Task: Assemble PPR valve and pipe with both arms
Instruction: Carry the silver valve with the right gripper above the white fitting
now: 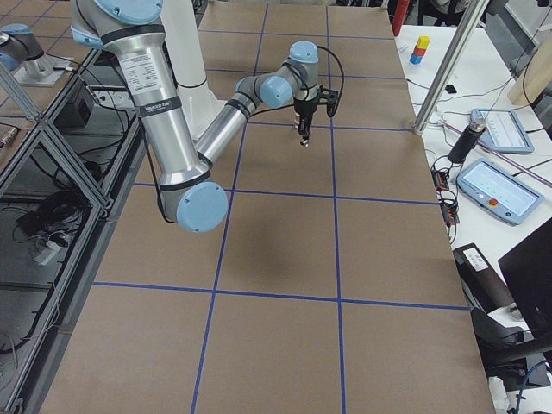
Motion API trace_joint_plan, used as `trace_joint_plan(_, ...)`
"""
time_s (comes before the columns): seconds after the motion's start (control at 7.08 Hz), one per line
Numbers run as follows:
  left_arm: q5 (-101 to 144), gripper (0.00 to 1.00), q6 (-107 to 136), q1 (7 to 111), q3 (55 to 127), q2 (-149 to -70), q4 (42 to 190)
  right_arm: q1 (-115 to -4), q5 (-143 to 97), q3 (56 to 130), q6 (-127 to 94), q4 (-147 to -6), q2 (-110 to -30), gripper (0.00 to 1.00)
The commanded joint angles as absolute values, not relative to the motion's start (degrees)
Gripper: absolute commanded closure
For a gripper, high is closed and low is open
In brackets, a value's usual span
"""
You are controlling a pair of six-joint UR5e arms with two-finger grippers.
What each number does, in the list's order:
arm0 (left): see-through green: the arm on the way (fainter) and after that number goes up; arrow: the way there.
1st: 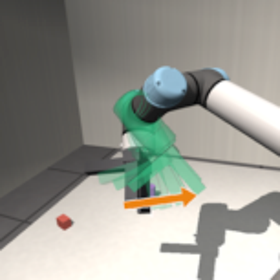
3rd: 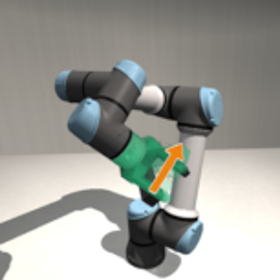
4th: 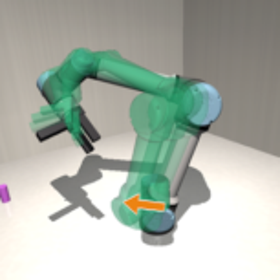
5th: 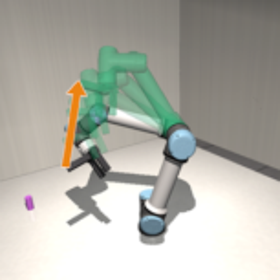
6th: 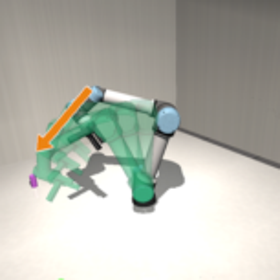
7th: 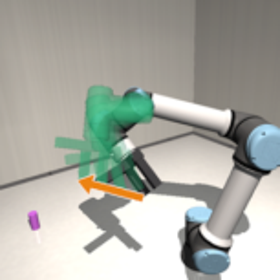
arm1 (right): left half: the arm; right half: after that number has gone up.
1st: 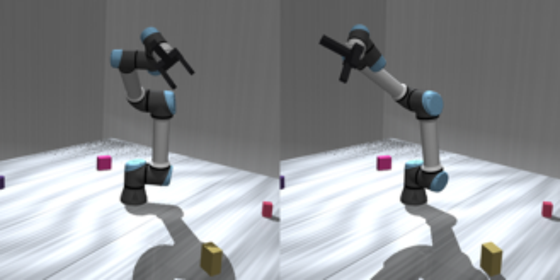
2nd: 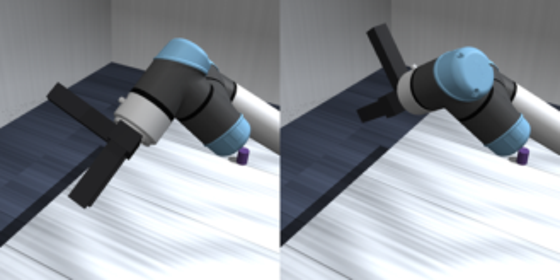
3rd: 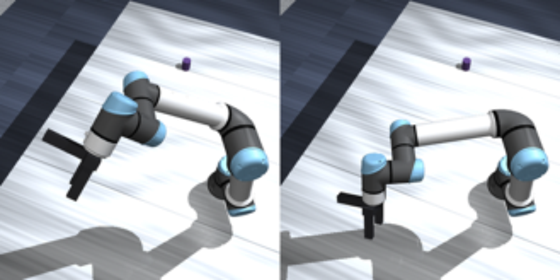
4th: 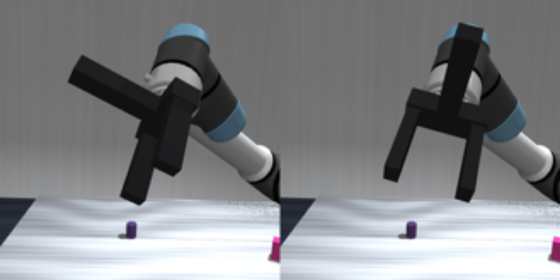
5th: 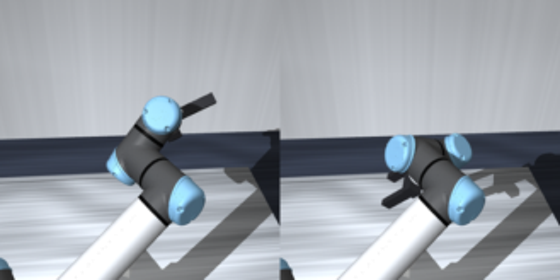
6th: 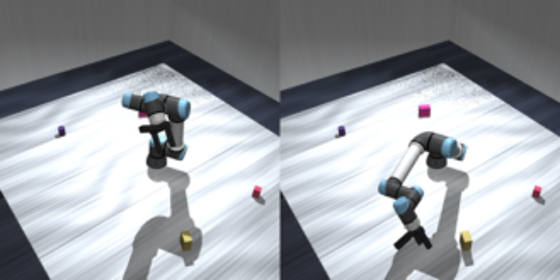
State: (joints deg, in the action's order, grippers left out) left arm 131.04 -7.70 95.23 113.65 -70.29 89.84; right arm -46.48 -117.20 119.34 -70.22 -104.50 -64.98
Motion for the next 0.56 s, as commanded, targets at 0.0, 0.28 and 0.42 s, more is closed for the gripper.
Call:
trace_joint_plan(0.0, 131.04, 0.0, -7.65, 95.27, 113.9, -70.31, 90.09, -38.97, -109.72, 116.13, -84.04, -112.75, -53.39, 1.0)
trace_joint_plan(0.28, 131.04, 0.0, -7.65, 95.27, 113.99, -70.23, 90.09, -35.52, -105.75, 105.0, -100.89, -112.76, -42.07, 1.0)
trace_joint_plan(0.42, 131.04, 0.0, -7.65, 95.27, 113.99, -70.22, 90.09, -33.68, -104.08, 103.03, -104.47, -112.59, -40.62, 1.0)
